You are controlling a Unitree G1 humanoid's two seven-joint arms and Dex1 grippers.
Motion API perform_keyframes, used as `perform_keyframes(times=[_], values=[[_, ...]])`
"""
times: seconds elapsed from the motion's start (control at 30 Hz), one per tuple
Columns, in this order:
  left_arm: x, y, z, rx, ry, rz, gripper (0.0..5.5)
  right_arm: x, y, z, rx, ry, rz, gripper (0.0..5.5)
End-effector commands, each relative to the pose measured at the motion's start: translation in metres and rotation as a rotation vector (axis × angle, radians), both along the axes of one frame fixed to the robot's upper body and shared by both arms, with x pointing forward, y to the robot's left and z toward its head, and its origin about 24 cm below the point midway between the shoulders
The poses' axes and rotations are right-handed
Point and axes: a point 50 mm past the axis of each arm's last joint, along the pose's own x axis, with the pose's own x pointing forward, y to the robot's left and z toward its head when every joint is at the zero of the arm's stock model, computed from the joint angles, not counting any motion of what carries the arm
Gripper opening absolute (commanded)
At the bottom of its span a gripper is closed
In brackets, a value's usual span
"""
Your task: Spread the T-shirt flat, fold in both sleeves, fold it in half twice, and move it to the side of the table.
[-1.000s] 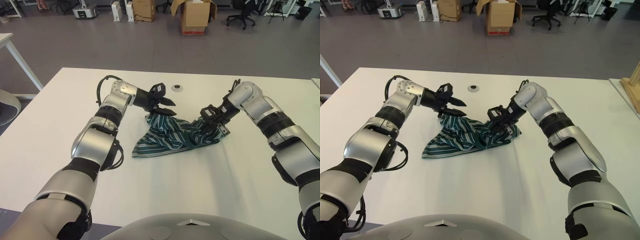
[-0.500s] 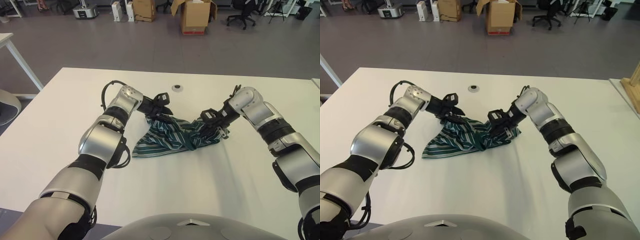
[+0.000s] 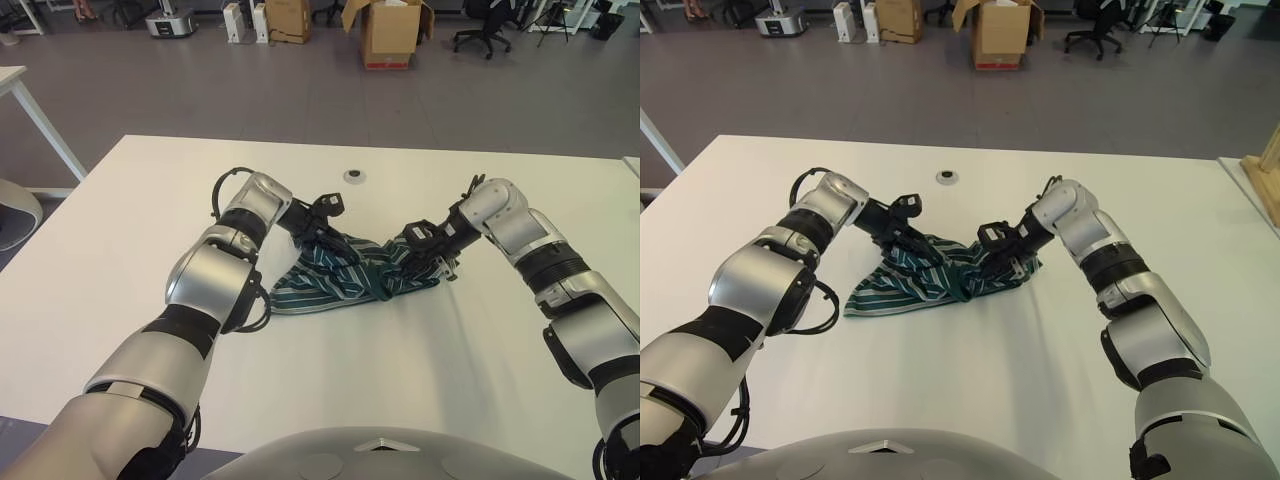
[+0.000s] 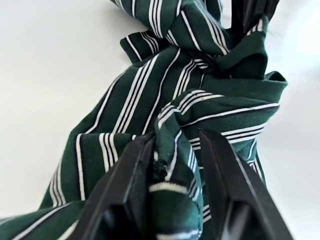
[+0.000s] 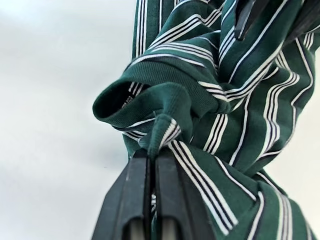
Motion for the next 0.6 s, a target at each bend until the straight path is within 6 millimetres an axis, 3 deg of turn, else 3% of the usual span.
perform_keyframes(times=[0.03, 0.17, 0.33, 0.43, 0.6], values=[[-0.001, 0.006, 0.000, 0.028, 0.012, -0.026, 0.75, 0.001, 0.003, 0.003, 0.006, -0.012, 0.005, 0.00], [-0.003, 0.009, -0.004, 0.038, 0.022, -0.035, 0.03, 0.002, 0.003, 0.004, 0.008, -0.017, 0.005, 0.00], [-0.004, 0.015, -0.010, 0.042, -0.038, -0.054, 0.03, 0.004, 0.002, 0.006, 0.026, -0.035, -0.019, 0.00], [0.006, 0.022, 0.015, -0.141, -0.126, -0.004, 0.03, 0.016, -0.007, 0.023, 0.145, -0.107, -0.158, 0.00], [0.022, 0.064, 0.077, -0.473, -0.298, 0.191, 0.03, 0.031, -0.051, 0.073, 0.510, -0.229, -0.550, 0.00]])
